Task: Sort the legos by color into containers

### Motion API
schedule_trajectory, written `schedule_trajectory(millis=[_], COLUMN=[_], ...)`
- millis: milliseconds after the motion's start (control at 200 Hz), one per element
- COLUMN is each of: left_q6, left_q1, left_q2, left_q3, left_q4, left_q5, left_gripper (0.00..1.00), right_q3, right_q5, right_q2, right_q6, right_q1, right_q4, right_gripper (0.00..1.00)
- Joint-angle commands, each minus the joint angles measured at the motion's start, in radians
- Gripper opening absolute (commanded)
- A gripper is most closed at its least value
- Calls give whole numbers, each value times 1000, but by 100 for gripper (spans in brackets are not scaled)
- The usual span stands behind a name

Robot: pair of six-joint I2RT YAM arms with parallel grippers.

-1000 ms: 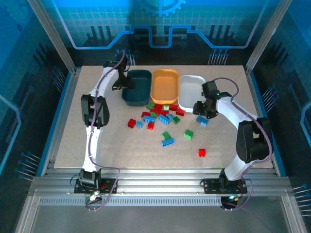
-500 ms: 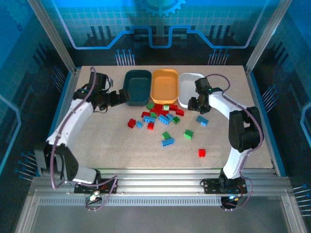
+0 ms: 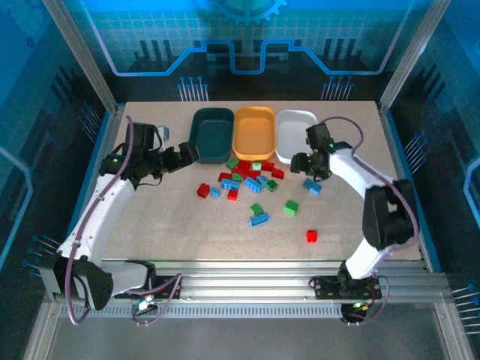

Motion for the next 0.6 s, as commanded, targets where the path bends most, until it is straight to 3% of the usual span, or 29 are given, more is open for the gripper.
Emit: schedule_trajectory(millis=[0, 175, 390, 595], left_q6=[-190, -423, -359, -277], left_q1=[-3, -71, -128, -128], left_q2=[0, 107, 282, 322], left_q3=[-16, -51, 92, 101], left_q4=[192, 464, 384, 332], left_q5=[133, 252, 302, 283], left_gripper=[99, 99, 99, 99], right_q3=[-78, -163, -144, -19], right_q5=[77, 45, -61, 80], right_q2=[-95, -58, 26, 158], right_q6=[25, 56, 114, 268], right_q1=[7, -48, -71, -18], right_q4=[-55, -35, 54, -28], right_gripper=[82, 89, 97, 95])
